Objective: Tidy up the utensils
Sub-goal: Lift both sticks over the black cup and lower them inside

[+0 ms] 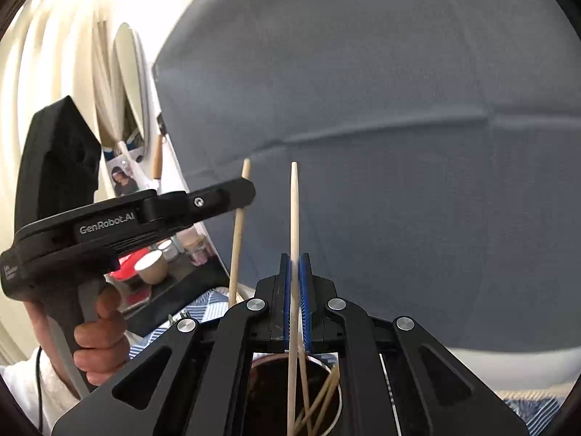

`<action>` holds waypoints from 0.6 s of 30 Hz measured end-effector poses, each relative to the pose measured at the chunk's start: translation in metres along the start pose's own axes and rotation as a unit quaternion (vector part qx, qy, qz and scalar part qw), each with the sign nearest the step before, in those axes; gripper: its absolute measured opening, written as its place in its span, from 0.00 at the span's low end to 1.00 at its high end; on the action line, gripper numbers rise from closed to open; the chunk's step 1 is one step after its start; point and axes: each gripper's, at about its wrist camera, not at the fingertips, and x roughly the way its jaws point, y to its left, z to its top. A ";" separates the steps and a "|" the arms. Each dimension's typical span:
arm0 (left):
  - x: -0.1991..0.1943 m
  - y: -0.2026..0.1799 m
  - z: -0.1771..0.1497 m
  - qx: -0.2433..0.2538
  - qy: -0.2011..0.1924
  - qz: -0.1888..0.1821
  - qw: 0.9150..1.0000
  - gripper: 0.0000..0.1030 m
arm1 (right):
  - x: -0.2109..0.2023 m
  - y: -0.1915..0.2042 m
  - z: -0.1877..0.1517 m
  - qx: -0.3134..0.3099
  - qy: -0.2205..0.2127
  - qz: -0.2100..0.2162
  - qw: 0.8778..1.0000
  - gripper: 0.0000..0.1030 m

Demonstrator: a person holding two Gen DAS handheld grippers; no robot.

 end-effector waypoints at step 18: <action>0.005 0.004 -0.069 0.031 0.069 0.005 0.997 0.05 | -0.004 0.003 -0.048 -0.011 0.074 -0.034 0.997 0.08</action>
